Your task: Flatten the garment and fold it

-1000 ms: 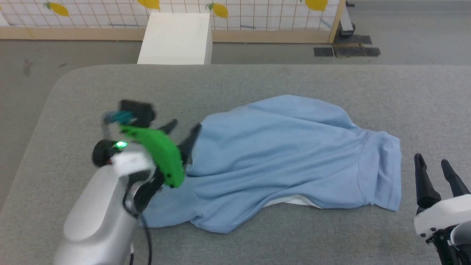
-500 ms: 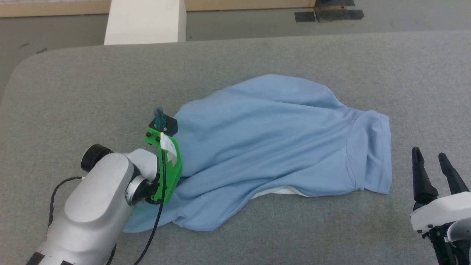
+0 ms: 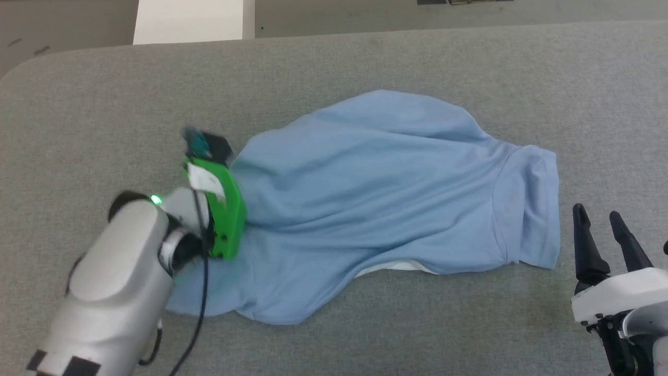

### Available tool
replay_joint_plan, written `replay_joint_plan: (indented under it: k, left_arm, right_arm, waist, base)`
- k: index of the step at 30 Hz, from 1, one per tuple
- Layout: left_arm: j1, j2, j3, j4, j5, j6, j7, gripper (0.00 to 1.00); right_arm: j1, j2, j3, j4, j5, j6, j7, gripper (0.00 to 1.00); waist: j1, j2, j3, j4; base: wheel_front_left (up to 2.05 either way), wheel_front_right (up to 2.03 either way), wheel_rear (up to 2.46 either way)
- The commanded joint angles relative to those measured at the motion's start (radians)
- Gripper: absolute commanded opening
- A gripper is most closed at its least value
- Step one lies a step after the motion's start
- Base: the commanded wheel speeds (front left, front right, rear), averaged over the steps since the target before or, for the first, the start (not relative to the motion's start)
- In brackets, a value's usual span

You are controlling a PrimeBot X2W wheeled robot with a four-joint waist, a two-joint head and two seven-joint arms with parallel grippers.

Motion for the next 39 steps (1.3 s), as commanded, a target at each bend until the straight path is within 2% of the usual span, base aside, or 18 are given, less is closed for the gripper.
replay_joint_plan:
  k: [1, 6, 11, 15, 16, 17, 22, 30, 39]
  left_arm:
    - [-0.035, 0.000, 0.021, 0.004, 0.003, 0.013, -0.035, 0.00]
    - [-0.121, 0.025, 0.064, 0.045, 0.034, 0.035, -0.120, 0.00]
    - [-0.195, 0.040, 0.081, 0.109, 0.043, 0.037, -0.140, 0.00]
    - [-0.209, 0.029, 0.082, 0.156, 0.032, 0.030, -0.148, 0.00]
    - [-0.208, 0.025, 0.085, 0.164, 0.028, 0.030, -0.157, 0.11]
    - [-0.203, 0.021, 0.086, 0.176, 0.022, 0.028, -0.160, 1.00]
    - [-0.183, -0.008, 0.130, 0.178, -0.019, 0.031, -0.256, 1.00]
    - [-0.066, -0.004, 0.249, 0.077, -0.067, 0.034, -0.546, 1.00]
    - [0.180, 0.018, 0.301, -0.080, -0.014, 0.047, -0.865, 1.00]
  right_arm:
    - [-0.023, 0.000, 0.006, 0.004, 0.009, -0.002, -0.010, 1.00]
    - [-0.037, 0.000, 0.026, 0.015, 0.012, -0.002, -0.016, 1.00]
    - [-0.047, 0.000, 0.040, 0.019, 0.016, -0.002, -0.023, 1.00]
    - [-0.045, 0.000, 0.041, 0.022, 0.016, -0.002, -0.027, 1.00]
    - [-0.044, 0.000, 0.041, 0.023, 0.016, -0.002, -0.028, 1.00]
    - [-0.043, 0.000, 0.039, 0.024, 0.016, -0.002, -0.028, 1.00]
    - [-0.033, 0.000, 0.023, 0.036, 0.015, -0.002, -0.030, 1.00]
    - [-0.026, 0.000, 0.007, 0.058, 0.017, -0.002, -0.017, 1.00]
    - [-0.005, 0.000, -0.012, 0.069, 0.004, -0.002, 0.010, 1.00]
  waist:
    - [0.0000, 0.0041, 0.007, -0.002]
    - [0.0000, 0.0041, 0.032, -0.019]
    - [0.0000, 0.0041, 0.060, -0.042]
    - [0.0000, 0.0041, 0.069, -0.049]
    - [0.0000, 0.0041, 0.069, -0.049]
    - [0.0000, 0.0041, 0.068, -0.048]
    - [0.0000, 0.0041, 0.037, -0.021]
    - [0.0000, 0.0041, -0.035, 0.054]
    - [0.0000, 0.0041, -0.121, 0.111]
  base:
    - [0.00, 0.00, 0.00]
    - [0.00, 0.00, 0.00]
    - [0.00, 0.00, 0.00]
    - [0.00, 0.00, 0.00]
    - [0.00, 0.00, 0.00]
    - [0.00, 0.00, 0.00]
    - [0.00, 0.00, 0.00]
    - [0.00, 0.00, 0.00]
    - [0.00, 0.00, 0.00]
